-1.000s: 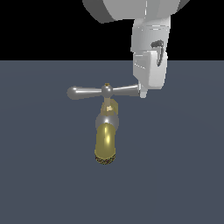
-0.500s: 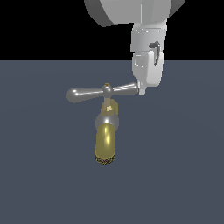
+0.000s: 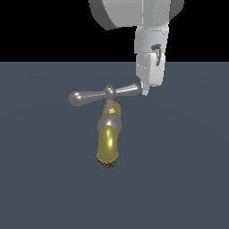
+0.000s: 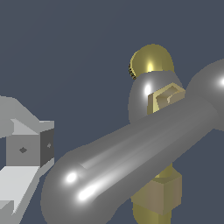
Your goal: Turn on the faucet by rotating a designated handle.
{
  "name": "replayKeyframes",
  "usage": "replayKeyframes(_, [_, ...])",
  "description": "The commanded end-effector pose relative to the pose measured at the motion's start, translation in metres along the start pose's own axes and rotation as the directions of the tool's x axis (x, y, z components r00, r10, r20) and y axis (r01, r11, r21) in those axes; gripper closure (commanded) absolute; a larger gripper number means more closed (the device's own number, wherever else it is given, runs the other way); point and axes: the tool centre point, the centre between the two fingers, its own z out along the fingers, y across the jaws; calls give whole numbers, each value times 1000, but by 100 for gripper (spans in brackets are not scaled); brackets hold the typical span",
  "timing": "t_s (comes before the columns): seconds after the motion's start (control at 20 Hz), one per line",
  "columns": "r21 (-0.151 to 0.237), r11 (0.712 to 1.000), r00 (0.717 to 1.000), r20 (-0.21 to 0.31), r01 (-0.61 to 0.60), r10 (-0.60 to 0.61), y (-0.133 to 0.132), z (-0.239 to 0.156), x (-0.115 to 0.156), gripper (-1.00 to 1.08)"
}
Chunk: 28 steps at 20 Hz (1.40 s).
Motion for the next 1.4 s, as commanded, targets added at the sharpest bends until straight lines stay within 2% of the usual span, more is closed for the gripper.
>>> replayKeyframes(0.0, [-2, 1000, 1000, 0, 6, -6, 8, 0, 8, 108])
replayKeyframes(1.05, [-4, 1000, 1000, 1, 11, -11, 72, 0, 60, 108])
replayKeyframes(1.1, [-4, 1000, 1000, 1, 11, -11, 72, 0, 60, 108])
replayKeyframes(1.15, [-1, 1000, 1000, 8, -17, 17, 66, 0, 39, 108])
replayKeyframes(1.35, [-2, 1000, 1000, 6, -10, 10, 70, 0, 70, 108])
